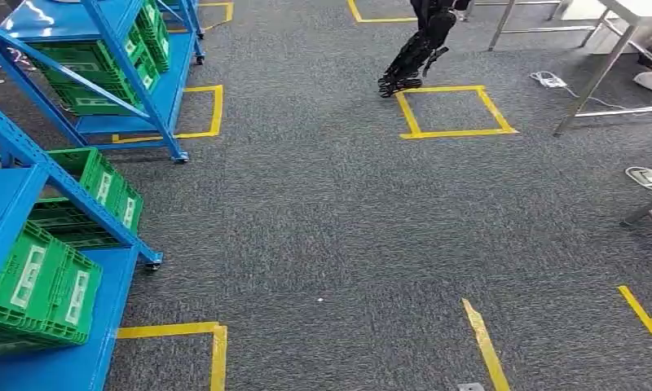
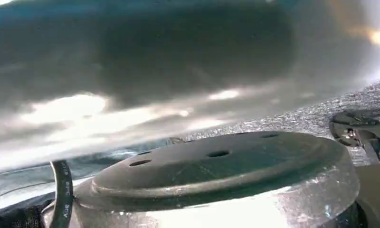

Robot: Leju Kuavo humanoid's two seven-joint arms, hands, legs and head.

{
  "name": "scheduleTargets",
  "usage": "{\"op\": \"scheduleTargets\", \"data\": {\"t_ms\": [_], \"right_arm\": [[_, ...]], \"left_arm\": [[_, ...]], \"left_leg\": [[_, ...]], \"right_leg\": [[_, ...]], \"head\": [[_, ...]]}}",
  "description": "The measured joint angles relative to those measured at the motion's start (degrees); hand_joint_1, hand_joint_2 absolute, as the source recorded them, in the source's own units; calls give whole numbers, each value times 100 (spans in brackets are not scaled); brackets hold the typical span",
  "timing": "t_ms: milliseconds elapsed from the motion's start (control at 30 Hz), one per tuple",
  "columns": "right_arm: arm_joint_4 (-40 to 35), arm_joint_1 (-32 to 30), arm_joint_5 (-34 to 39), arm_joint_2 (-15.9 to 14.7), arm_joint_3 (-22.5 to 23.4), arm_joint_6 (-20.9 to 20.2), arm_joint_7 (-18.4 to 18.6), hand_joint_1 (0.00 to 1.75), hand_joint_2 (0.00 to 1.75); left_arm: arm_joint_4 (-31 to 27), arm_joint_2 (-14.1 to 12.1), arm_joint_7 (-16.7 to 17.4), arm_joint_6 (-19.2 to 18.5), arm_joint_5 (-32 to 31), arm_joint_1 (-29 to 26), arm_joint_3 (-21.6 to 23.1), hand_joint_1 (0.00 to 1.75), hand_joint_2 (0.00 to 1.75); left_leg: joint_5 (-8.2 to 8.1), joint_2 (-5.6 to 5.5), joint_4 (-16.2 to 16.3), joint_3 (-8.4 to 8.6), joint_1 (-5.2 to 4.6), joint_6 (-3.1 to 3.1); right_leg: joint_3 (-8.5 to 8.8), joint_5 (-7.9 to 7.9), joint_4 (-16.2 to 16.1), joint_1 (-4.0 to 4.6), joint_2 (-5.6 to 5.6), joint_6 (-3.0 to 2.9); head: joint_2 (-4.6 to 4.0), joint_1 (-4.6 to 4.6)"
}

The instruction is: Take the parts from the cabinet and place them on the table.

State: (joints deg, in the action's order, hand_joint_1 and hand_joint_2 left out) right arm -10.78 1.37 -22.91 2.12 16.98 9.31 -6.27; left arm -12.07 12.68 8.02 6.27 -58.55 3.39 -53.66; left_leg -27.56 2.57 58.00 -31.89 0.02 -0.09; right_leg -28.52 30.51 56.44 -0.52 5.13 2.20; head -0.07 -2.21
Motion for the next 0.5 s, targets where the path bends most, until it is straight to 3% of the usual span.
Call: {"op": "scheduleTargets", "data": {"t_ms": [500], "right_arm": [[0, 2, 37, 0, 17, -52, -20, 0, 0]], "left_arm": [[0, 0, -15, -35, 50, 1, -31, 0, 0]], "left_leg": [[4, 0, -1, 4, 2, 4]], "right_leg": [[-14, 12, 6, 0, 1, -8]], "head": [[0, -2]]}}
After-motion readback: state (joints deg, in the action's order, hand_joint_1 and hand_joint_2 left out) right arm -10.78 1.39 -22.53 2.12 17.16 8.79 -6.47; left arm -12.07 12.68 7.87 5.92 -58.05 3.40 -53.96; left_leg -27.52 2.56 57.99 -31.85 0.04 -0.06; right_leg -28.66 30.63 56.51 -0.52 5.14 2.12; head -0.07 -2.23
